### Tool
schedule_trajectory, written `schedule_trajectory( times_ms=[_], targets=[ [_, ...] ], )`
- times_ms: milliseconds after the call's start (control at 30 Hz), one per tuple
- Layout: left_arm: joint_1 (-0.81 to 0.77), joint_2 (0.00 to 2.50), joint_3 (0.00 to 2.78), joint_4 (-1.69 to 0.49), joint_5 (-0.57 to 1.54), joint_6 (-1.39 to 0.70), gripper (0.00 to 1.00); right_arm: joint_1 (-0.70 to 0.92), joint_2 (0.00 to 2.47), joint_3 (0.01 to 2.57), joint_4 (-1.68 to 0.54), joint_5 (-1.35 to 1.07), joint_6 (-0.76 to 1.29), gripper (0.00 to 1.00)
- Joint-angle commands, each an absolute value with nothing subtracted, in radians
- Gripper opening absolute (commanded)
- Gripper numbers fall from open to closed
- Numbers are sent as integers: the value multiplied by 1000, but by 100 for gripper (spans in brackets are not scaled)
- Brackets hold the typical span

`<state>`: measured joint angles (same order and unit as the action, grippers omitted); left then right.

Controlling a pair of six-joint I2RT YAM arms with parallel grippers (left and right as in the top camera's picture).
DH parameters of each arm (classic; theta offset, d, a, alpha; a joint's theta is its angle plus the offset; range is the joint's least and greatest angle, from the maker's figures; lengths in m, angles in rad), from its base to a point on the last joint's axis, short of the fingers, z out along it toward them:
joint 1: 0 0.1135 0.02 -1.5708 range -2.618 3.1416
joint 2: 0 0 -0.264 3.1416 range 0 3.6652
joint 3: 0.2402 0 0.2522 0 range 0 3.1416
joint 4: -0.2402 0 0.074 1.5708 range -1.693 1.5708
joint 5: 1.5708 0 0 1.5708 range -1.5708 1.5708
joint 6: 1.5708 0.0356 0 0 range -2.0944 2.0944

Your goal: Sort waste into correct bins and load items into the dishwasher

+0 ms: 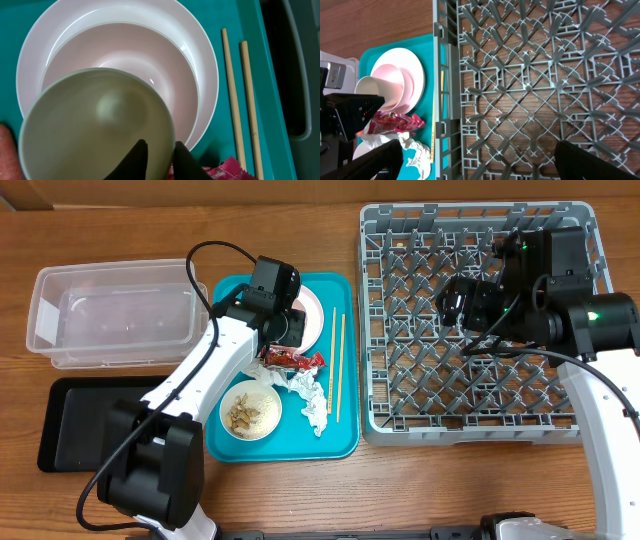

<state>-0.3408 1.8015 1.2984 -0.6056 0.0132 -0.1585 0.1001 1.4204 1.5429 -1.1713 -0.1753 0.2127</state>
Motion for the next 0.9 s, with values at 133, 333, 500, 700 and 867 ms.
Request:
schedule_trajectory(
  times_ms=[133,333,500,700,867],
  targets=[
    [-347,1812,1291,-604,-1,-165,4,105,1422,1563,-1169,-165,208,100],
    [-347,1810,1293,-604,-8,-165,4,105,1422,1563,-1169,-165,208,100],
    [-347,1795,1315,-604,-12,-165,4,105,1422,1563,-1169,-165,208,100],
    [-347,1740,1380,-609,-12,-165,4,105,1422,1563,-1168,-165,208,100],
    [-347,1663,1466,-638,-11,-165,4,105,1422,1563,-1169,-165,208,100]
  ],
)
